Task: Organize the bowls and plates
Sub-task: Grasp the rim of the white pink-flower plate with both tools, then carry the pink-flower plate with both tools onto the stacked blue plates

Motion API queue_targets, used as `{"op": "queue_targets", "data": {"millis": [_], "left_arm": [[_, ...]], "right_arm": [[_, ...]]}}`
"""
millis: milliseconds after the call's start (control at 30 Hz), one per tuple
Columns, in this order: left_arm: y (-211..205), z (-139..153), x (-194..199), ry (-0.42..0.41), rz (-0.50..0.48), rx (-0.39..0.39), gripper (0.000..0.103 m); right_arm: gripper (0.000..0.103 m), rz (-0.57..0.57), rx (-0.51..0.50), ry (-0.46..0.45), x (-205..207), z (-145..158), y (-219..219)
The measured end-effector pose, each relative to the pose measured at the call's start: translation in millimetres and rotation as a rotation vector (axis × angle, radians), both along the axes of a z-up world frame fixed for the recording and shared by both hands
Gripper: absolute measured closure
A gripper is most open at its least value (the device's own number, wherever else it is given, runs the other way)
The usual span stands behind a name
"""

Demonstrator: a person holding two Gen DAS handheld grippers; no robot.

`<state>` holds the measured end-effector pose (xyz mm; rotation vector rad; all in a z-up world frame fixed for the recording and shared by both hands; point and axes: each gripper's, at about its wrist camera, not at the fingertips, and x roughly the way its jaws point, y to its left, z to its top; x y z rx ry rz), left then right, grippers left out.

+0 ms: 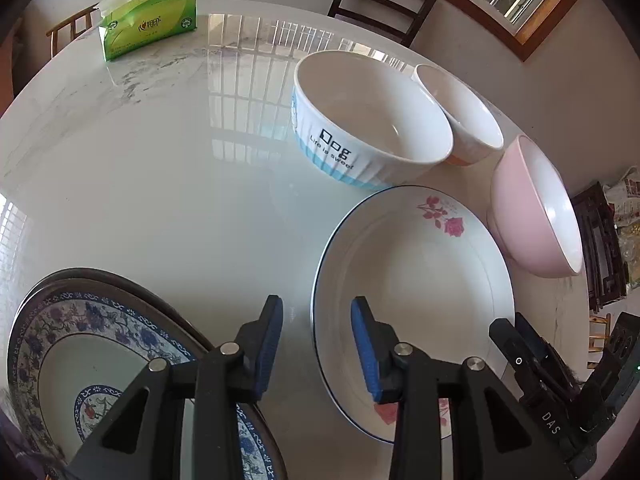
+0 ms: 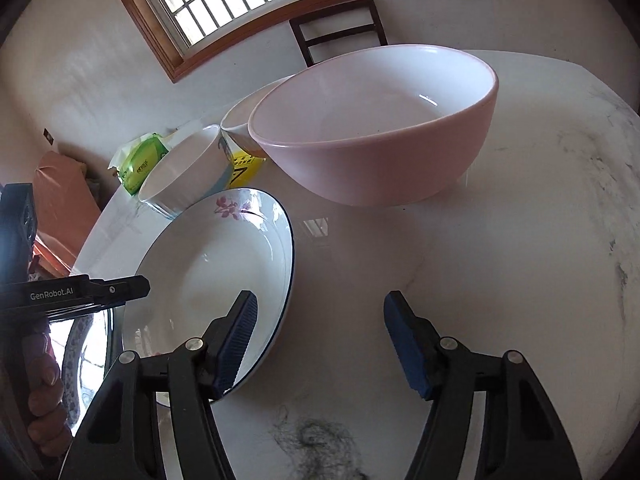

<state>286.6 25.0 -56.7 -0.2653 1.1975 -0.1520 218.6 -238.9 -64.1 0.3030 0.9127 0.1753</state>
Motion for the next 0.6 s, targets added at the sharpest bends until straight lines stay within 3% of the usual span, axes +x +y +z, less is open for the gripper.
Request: {"op": "queue_targets", "data": {"millis": [133,200,267,333,600], "left_arm": [[-5.6,-6.9,0.1,0.012,-0.009,0.001,0.067],[-13.0,-7.0,-1.6,-0.006,-0.021,0.03,0.083],[-19.4,-5.7,-4.5,-0.021,-0.02,0.057,0.083],[-21.0,-6.6,-8.7,-0.024,-0.009,0.054,0.083],[-27.0,-4.9,-28.8,-0.039,0.017,0.039,0.085]], "right_arm": [[0.049,0.022,-0.033,0.005,7.4,0.6,8.5],[0.06,0.036,-0.06,0.009,10.3,0.6,12.9],[0.076,0.069,-0.083,0.014,12.1,0.5,19.1],[0.086,0.122,-0.086,0.016,12.9,0.3,25.9],[0.086,0.119,-0.107,0.0,3.8,2.9,22.2]]}}
